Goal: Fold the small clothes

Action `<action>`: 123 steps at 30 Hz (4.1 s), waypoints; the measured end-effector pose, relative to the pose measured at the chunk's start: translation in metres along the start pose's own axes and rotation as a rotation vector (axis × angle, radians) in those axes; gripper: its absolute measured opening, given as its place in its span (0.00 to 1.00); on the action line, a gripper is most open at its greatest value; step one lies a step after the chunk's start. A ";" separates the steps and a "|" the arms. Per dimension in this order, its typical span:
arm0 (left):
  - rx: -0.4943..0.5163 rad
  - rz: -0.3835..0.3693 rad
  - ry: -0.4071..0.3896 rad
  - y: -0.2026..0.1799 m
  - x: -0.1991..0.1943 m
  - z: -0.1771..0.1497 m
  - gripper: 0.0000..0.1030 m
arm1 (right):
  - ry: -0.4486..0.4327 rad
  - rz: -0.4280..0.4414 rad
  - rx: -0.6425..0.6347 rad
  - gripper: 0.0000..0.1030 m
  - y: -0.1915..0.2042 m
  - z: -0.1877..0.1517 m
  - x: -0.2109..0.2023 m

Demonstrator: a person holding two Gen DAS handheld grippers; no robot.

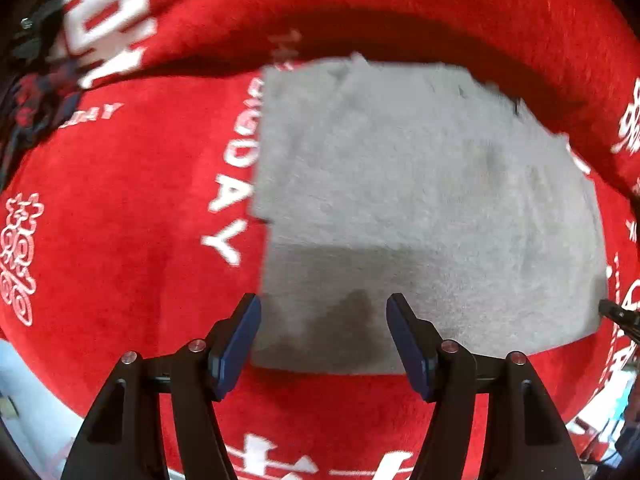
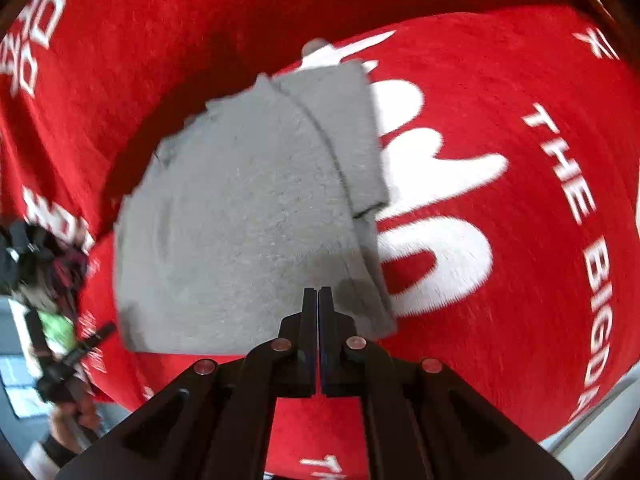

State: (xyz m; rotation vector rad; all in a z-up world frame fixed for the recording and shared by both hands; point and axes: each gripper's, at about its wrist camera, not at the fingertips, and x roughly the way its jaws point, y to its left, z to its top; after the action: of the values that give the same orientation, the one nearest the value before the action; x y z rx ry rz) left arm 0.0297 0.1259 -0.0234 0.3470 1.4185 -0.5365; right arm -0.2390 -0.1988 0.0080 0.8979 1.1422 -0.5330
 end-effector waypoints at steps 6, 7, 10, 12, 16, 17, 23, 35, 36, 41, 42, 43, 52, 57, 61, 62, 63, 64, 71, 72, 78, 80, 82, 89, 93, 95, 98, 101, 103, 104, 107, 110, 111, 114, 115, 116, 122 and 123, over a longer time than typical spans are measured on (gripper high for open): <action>0.007 0.060 0.036 0.000 0.008 -0.008 0.66 | 0.046 -0.019 0.032 0.00 -0.030 -0.011 0.016; 0.000 0.069 0.045 0.002 0.005 -0.009 0.66 | 0.054 -0.022 0.027 0.00 -0.030 -0.013 0.015; -0.035 0.072 0.053 0.009 -0.005 -0.007 0.66 | 0.083 -0.011 0.038 0.00 -0.031 -0.014 0.013; -0.047 0.068 0.044 0.009 -0.013 -0.004 0.66 | 0.095 0.017 0.063 0.02 -0.031 -0.013 0.008; -0.037 0.072 0.027 -0.001 -0.029 0.008 0.66 | 0.094 0.042 0.029 0.02 -0.022 -0.016 -0.008; -0.034 0.073 0.026 -0.004 -0.031 0.010 0.66 | 0.095 0.048 0.017 0.02 -0.020 -0.015 -0.010; -0.027 0.057 0.018 -0.037 -0.042 0.017 0.66 | 0.109 0.088 -0.023 0.03 -0.009 -0.013 -0.016; 0.023 0.096 -0.005 -0.079 -0.050 0.011 1.00 | 0.140 0.126 -0.043 0.03 -0.009 -0.008 -0.011; 0.025 0.099 -0.010 -0.079 -0.049 0.012 1.00 | 0.140 0.127 -0.045 0.03 -0.008 -0.008 -0.010; 0.033 0.077 0.011 -0.068 -0.039 0.013 1.00 | 0.130 0.109 -0.054 0.20 0.006 -0.006 -0.005; 0.042 0.079 0.012 -0.065 -0.038 0.014 1.00 | 0.122 0.109 -0.056 0.32 0.013 -0.006 -0.004; 0.057 0.080 0.010 -0.061 -0.036 0.015 1.00 | 0.116 0.111 -0.061 0.34 0.019 -0.005 -0.002; 0.120 0.071 0.001 0.004 -0.034 0.030 1.00 | 0.053 0.105 -0.100 0.35 0.109 -0.007 0.015; 0.114 0.108 0.008 0.052 -0.030 0.037 1.00 | 0.010 0.120 -0.164 0.26 0.180 -0.003 0.038; 0.094 0.128 0.017 0.080 -0.023 0.039 1.00 | 0.006 0.141 -0.210 0.19 0.240 0.011 0.070; 0.081 0.121 0.020 0.088 -0.021 0.038 1.00 | 0.010 0.147 -0.207 0.19 0.251 0.015 0.078; 0.070 0.114 0.022 0.093 -0.020 0.037 1.00 | 0.014 0.152 -0.205 0.19 0.261 0.019 0.087; 0.053 0.107 0.025 0.101 -0.018 0.035 1.00 | 0.015 0.152 -0.204 0.19 0.273 0.023 0.096; -0.023 0.152 0.067 0.131 -0.001 0.026 1.00 | 0.046 0.099 -0.264 0.19 0.327 0.038 0.158; -0.028 0.151 0.071 0.133 0.002 0.025 1.00 | 0.058 0.086 -0.287 0.18 0.334 0.037 0.166; -0.034 0.135 0.078 0.141 0.005 0.026 1.00 | 0.053 0.015 -0.533 0.19 0.376 0.018 0.164; -0.032 0.135 0.078 0.140 0.005 0.028 1.00 | 0.065 0.021 -0.554 0.19 0.378 0.011 0.156; -0.023 0.129 0.074 0.138 0.003 0.030 1.00 | 0.072 0.026 -0.526 0.19 0.372 0.008 0.147; -0.027 0.088 0.078 0.131 -0.003 0.033 1.00 | 0.123 0.075 -0.325 0.33 0.320 -0.014 0.115; 0.000 0.092 0.063 0.121 -0.005 0.038 1.00 | 0.156 0.082 -0.237 0.35 0.289 -0.036 0.103; 0.011 0.095 0.058 0.111 -0.007 0.045 1.00 | 0.164 0.093 -0.191 0.40 0.276 -0.045 0.098; 0.011 0.068 0.063 0.100 -0.011 0.048 1.00 | 0.161 0.117 -0.119 0.44 0.257 -0.058 0.092; 0.028 0.054 0.069 0.091 -0.011 0.047 1.00 | 0.152 0.169 -0.029 0.52 0.236 -0.069 0.086; 0.055 0.043 0.076 0.079 -0.012 0.047 1.00 | 0.141 0.206 0.036 0.54 0.223 -0.078 0.082; 0.064 0.035 0.082 0.074 -0.012 0.048 1.00 | 0.137 0.218 0.065 0.54 0.216 -0.082 0.081; 0.078 0.016 0.103 0.060 -0.010 0.049 1.00 | 0.118 0.239 0.137 0.54 0.196 -0.096 0.077; 0.090 0.077 0.096 0.054 -0.004 0.053 1.00 | 0.109 0.272 0.225 0.54 0.174 -0.110 0.074; 0.077 0.072 0.106 0.055 -0.002 0.054 1.00 | 0.106 0.283 0.252 0.54 0.168 -0.114 0.074; -0.009 -0.076 0.161 0.063 0.005 0.060 1.00 | 0.086 0.327 0.327 0.54 0.149 -0.128 0.074; -0.046 -0.133 0.164 0.065 0.005 0.062 1.00 | 0.082 0.339 0.343 0.54 0.146 -0.131 0.076; -0.062 -0.166 0.163 0.065 0.005 0.063 1.00 | 0.076 0.356 0.365 0.54 0.142 -0.133 0.078; -0.100 -0.346 0.151 0.050 0.007 0.077 1.00 | 0.022 0.493 0.463 0.54 0.140 -0.133 0.101; -0.105 -0.375 0.155 0.046 0.007 0.079 1.00 | 0.015 0.513 0.473 0.54 0.142 -0.131 0.106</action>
State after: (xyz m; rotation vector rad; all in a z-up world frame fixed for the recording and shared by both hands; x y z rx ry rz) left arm 0.1209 0.1209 -0.0241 0.0358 1.6669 -0.7479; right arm -0.1644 -0.0034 -0.0615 1.5501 0.7594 -0.3719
